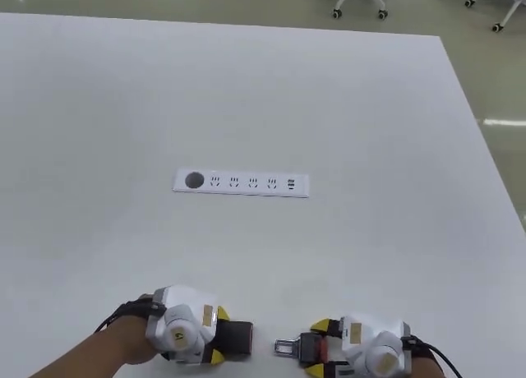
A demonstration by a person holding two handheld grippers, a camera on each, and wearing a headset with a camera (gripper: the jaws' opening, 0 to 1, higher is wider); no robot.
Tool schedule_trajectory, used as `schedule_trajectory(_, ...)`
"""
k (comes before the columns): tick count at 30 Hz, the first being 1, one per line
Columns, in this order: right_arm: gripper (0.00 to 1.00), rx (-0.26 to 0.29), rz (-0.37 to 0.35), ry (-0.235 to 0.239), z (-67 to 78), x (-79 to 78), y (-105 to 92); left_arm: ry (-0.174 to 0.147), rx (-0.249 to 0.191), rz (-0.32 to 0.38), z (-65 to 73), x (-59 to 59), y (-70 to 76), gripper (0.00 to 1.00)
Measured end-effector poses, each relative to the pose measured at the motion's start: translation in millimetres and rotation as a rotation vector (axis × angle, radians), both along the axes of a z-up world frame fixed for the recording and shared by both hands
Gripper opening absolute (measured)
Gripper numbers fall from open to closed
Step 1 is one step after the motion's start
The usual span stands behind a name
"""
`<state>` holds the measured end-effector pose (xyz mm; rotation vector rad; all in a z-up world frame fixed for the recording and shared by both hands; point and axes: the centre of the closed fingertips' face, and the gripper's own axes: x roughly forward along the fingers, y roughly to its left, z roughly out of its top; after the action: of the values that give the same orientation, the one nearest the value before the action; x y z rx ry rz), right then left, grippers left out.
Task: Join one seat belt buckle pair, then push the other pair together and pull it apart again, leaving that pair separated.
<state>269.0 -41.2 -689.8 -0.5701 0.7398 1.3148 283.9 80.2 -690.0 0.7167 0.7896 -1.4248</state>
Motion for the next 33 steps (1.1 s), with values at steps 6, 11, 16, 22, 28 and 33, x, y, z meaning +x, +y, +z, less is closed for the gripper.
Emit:
schedule_trajectory(6, 0.33, -0.005, -0.012, 0.001, -0.5, -1.4, -15.2, 0.000, 0.000, 0.000, 1.4, -0.3, -0.7, 0.34)
schedule_trajectory(11, 0.33, -0.009, -0.024, 0.000, 2.9, -3.6, -29.6, -0.001, -0.002, 0.000, -0.4, 0.2, 0.3, 0.34)
schedule_trajectory(16, 0.33, -0.009, -0.035, 0.002, 5.2, -5.9, -41.5, 0.000, -0.002, 0.000, 1.1, -0.3, -0.2, 0.34)
schedule_trajectory(22, 0.34, -0.007, -0.044, 0.006, 7.6, -8.4, -55.3, -0.001, -0.001, -0.003, 1.1, -0.1, -0.2, 0.34)
schedule_trajectory(28, 0.34, -0.018, -0.059, 0.012, 8.0, -6.3, -71.5, -0.001, 0.002, -0.002, 1.7, -0.2, -0.5, 0.34)
schedule_trajectory(33, 0.34, -0.022, -0.067, 0.015, 9.0, -6.5, -82.6, 0.000, 0.001, 0.000, 0.6, 0.1, 0.4, 0.34)
